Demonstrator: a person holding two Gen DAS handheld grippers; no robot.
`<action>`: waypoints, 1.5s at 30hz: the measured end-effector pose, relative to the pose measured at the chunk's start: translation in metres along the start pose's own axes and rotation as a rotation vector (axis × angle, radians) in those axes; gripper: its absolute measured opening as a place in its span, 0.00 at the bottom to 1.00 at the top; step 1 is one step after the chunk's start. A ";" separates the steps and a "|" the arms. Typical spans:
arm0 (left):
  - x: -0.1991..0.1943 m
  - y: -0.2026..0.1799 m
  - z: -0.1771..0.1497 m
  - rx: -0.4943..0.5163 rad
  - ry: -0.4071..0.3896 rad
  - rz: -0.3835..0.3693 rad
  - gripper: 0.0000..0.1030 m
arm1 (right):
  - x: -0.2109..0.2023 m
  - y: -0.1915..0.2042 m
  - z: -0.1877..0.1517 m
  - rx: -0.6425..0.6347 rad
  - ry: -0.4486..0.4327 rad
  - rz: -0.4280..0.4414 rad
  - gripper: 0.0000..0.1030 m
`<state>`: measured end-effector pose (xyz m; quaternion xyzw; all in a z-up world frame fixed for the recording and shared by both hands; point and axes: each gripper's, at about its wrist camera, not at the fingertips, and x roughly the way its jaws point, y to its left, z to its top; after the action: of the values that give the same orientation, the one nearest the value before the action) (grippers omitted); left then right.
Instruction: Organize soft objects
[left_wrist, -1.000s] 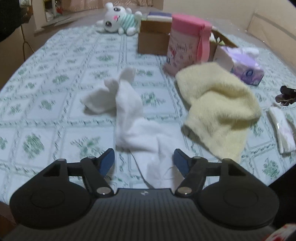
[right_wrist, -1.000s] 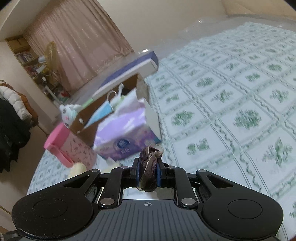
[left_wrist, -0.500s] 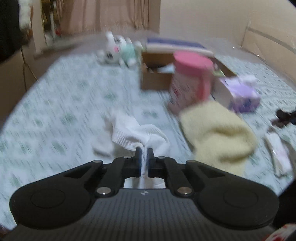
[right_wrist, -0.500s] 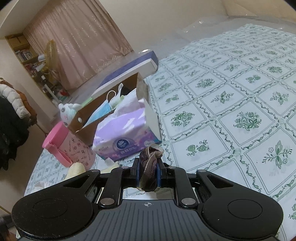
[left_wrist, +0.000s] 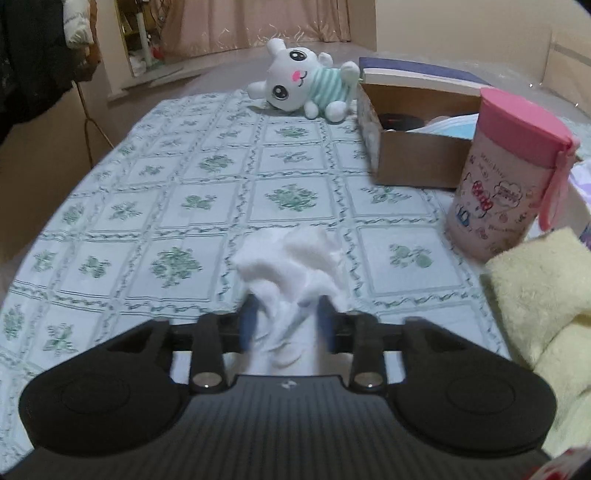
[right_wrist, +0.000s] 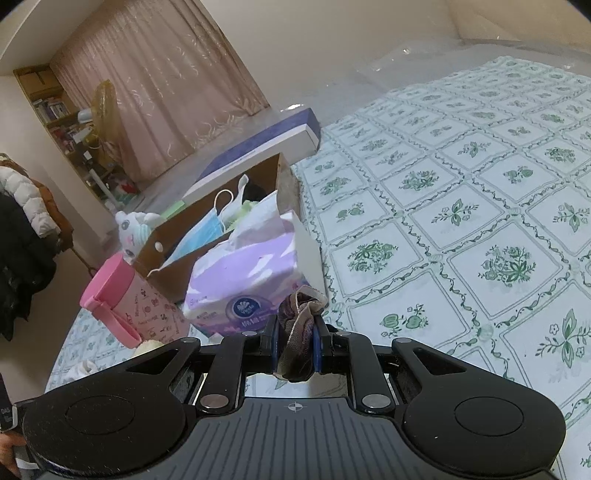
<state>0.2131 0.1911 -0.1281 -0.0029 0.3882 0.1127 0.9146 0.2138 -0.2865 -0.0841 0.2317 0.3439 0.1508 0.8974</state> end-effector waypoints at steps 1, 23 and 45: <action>-0.001 -0.001 0.001 -0.012 0.002 -0.015 0.47 | 0.001 0.000 0.000 0.001 0.000 -0.003 0.17; 0.028 -0.009 0.015 0.023 0.068 0.027 0.16 | 0.004 -0.004 0.014 -0.046 -0.003 -0.011 0.17; -0.013 -0.017 0.131 0.105 -0.147 -0.073 0.15 | 0.026 0.014 0.093 -0.160 -0.061 0.107 0.17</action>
<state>0.3005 0.1840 -0.0287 0.0390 0.3252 0.0589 0.9430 0.2944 -0.2927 -0.0302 0.1818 0.2902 0.2184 0.9138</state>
